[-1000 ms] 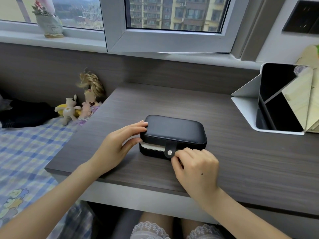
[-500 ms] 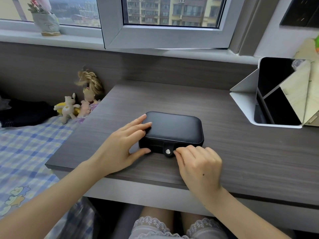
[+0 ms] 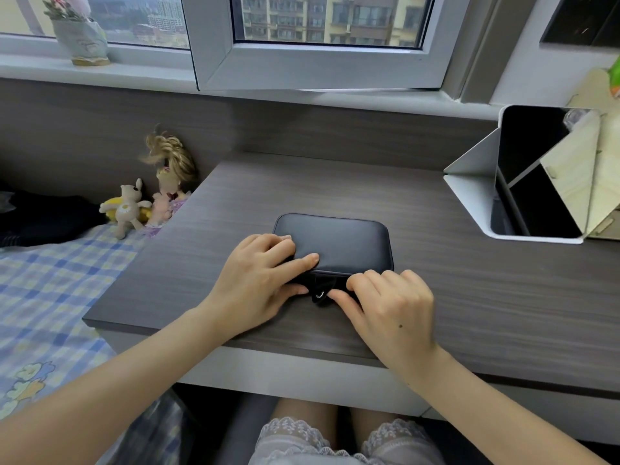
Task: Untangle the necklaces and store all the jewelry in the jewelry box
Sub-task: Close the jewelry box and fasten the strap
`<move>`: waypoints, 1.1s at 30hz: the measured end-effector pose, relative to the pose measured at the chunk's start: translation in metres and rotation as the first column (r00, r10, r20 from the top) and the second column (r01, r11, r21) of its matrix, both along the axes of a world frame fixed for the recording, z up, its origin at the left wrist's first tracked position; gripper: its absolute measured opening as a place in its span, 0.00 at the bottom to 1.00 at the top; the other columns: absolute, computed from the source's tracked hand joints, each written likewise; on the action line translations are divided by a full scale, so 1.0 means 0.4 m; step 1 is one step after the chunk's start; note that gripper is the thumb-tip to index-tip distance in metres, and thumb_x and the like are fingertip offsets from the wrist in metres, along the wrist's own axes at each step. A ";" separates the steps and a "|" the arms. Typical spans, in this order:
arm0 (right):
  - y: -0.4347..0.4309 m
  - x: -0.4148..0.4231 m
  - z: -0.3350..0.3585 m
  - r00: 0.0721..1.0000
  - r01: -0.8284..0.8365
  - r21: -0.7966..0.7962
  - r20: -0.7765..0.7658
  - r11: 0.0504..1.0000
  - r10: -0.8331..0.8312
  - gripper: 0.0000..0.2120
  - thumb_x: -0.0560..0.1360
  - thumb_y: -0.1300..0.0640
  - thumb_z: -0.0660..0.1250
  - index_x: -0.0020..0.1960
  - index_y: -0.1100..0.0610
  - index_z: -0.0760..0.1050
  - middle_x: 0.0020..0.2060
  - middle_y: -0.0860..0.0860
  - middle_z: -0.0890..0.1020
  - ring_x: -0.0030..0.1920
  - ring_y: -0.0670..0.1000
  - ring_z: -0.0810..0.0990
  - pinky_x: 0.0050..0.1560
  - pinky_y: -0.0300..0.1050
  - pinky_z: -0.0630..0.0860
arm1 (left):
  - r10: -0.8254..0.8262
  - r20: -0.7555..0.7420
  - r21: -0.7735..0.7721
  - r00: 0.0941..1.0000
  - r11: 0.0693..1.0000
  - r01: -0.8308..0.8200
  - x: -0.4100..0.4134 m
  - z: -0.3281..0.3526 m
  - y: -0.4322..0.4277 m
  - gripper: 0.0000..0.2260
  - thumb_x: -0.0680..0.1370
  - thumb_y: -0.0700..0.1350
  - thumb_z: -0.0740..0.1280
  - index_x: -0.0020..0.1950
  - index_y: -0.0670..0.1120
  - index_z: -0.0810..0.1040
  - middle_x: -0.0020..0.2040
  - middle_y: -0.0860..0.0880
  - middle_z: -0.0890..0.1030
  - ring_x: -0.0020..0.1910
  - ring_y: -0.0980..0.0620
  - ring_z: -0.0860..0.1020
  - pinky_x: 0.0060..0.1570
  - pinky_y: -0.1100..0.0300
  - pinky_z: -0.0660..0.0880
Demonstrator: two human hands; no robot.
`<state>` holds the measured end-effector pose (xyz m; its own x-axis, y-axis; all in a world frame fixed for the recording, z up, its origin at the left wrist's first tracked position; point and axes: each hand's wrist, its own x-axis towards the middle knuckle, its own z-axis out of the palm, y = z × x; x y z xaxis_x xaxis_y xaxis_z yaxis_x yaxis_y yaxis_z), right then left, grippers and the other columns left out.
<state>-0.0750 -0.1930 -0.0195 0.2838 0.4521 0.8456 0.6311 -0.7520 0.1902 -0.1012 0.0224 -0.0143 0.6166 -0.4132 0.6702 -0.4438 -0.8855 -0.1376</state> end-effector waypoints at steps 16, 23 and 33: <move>0.026 0.049 0.040 0.863 -0.110 -0.077 -0.501 0.991 0.057 0.28 0.66 0.35 0.62 0.59 0.51 0.79 0.59 0.54 0.80 0.62 0.57 0.77 0.65 0.58 0.66 | 0.069 -0.149 -0.165 0.986 0.982 -0.094 -0.033 -0.003 -0.032 0.20 0.70 0.50 0.65 0.60 0.47 0.79 0.53 0.43 0.79 0.54 0.42 0.77 0.54 0.52 0.72; 0.036 0.048 0.027 0.841 -0.115 0.104 -0.519 0.988 0.152 0.25 0.65 0.38 0.66 0.57 0.50 0.81 0.59 0.50 0.81 0.62 0.55 0.77 0.65 0.54 0.62 | 0.059 -0.098 -0.207 0.993 0.975 -0.079 -0.020 0.006 -0.041 0.18 0.70 0.55 0.67 0.55 0.47 0.80 0.46 0.45 0.78 0.48 0.45 0.76 0.47 0.55 0.70; 0.042 0.042 0.026 0.786 -0.135 0.206 -0.574 0.969 0.231 0.23 0.64 0.44 0.71 0.57 0.51 0.81 0.59 0.45 0.80 0.63 0.55 0.75 0.67 0.52 0.57 | 0.196 -0.004 -0.169 0.981 0.966 -0.194 -0.003 -0.001 -0.083 0.23 0.69 0.65 0.67 0.43 0.44 0.80 0.38 0.45 0.73 0.37 0.45 0.73 0.41 0.55 0.64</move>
